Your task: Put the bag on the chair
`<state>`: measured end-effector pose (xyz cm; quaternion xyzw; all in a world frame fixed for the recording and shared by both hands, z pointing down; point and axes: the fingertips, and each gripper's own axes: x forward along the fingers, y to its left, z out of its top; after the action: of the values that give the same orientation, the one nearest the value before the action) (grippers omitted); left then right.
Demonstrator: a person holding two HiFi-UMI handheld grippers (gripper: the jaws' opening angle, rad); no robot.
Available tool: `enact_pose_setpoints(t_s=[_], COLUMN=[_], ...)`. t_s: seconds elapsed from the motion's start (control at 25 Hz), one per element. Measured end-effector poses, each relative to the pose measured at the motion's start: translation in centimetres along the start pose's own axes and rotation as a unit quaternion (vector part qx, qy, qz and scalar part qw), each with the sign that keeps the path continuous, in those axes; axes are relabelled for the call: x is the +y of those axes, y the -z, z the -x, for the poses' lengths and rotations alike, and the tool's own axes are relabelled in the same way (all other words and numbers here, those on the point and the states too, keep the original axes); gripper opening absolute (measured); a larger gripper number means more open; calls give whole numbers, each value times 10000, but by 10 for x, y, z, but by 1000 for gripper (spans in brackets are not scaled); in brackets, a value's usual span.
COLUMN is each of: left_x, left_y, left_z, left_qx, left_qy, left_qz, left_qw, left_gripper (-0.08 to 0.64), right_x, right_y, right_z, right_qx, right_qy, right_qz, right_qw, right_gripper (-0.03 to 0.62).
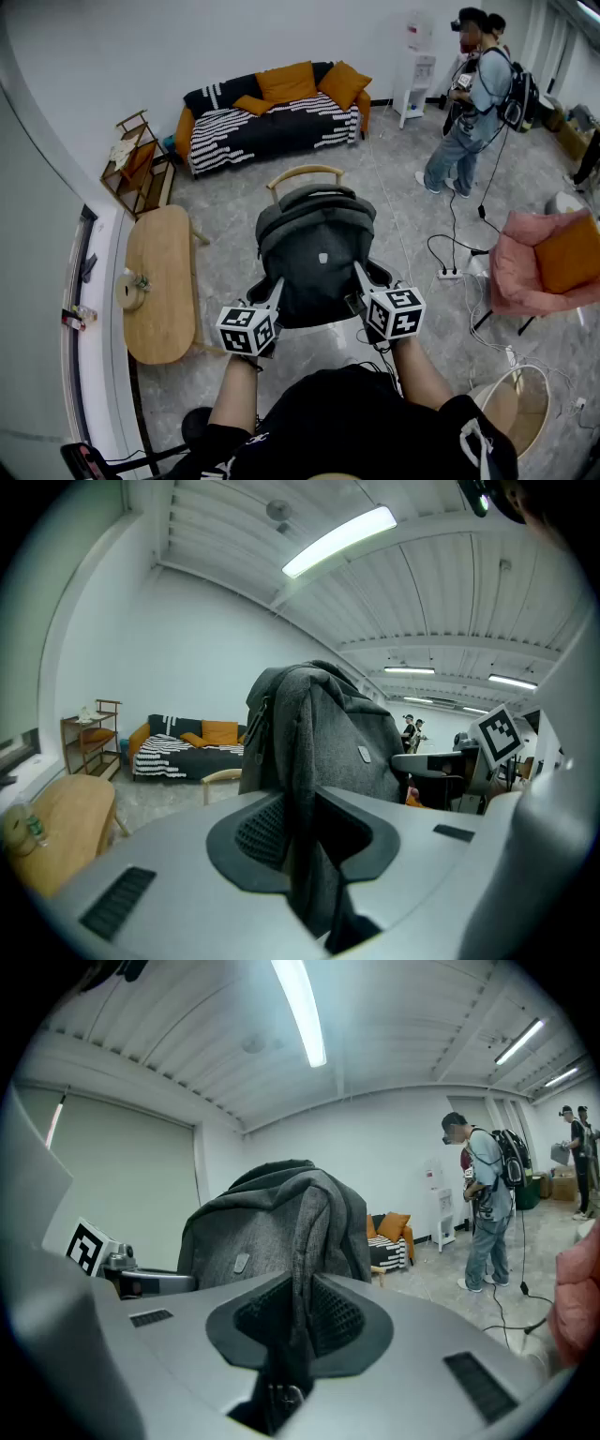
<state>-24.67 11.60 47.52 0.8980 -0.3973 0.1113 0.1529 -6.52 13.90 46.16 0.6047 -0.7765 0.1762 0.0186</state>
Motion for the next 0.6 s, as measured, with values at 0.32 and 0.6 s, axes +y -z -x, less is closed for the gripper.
enact_pose_setpoints(t_s=[0.32, 0.6], left_x=[-25, -42], left_y=[13, 4], left_z=[-3, -25], left_qx=[-103, -57], left_qy=[-42, -124], left_qz=[33, -116], left_qw=[9999, 9998], left_gripper=[89, 87], right_x=[-18, -46], right_y=[11, 4], right_z=[22, 23], right_qx=[20, -44], right_qy=[21, 34], right_qz=[-68, 22], right_qw=[10000, 10000], right_gripper=[75, 74])
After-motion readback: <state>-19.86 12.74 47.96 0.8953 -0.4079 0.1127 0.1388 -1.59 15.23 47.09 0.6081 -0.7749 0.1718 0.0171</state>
